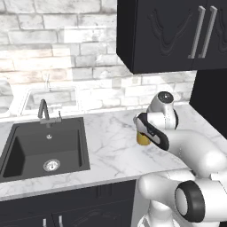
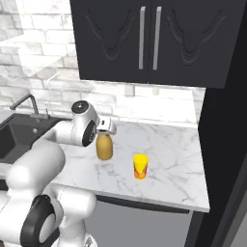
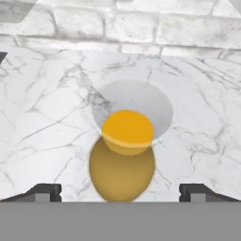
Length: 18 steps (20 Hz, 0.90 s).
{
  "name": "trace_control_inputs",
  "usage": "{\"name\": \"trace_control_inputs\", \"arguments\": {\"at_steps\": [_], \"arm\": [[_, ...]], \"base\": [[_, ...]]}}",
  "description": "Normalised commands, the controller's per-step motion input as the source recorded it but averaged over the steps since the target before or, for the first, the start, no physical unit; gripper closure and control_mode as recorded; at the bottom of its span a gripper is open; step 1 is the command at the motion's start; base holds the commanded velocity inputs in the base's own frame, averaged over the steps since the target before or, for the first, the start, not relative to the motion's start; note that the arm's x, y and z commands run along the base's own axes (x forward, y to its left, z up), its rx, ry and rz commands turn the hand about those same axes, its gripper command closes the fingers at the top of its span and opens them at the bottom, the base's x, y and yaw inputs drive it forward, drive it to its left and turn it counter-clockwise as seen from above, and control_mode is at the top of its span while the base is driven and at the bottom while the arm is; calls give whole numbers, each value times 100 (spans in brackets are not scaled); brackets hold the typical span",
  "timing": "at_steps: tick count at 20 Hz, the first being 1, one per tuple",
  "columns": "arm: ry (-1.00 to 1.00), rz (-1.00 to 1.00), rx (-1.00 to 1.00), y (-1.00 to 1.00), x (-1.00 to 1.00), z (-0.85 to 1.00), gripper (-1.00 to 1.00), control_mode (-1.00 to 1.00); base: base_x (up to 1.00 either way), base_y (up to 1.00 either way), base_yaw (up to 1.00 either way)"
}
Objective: Place the pitcher and cup on the dining counter for serving.
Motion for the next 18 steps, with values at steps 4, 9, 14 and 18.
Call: {"name": "trace_control_inputs", "arguments": {"at_steps": [4,9,14,18], "arm": [[0,0,0,0,38,0,-100,-100],[0,0,0,0,39,-2,-100,-100],[0,0,0,0,36,-14,100,-100],[-2,0,-1,0,16,-9,100,-100]], "base": [[0,0,0],[0,0,0],[0,0,0],[0,0,0]]}}
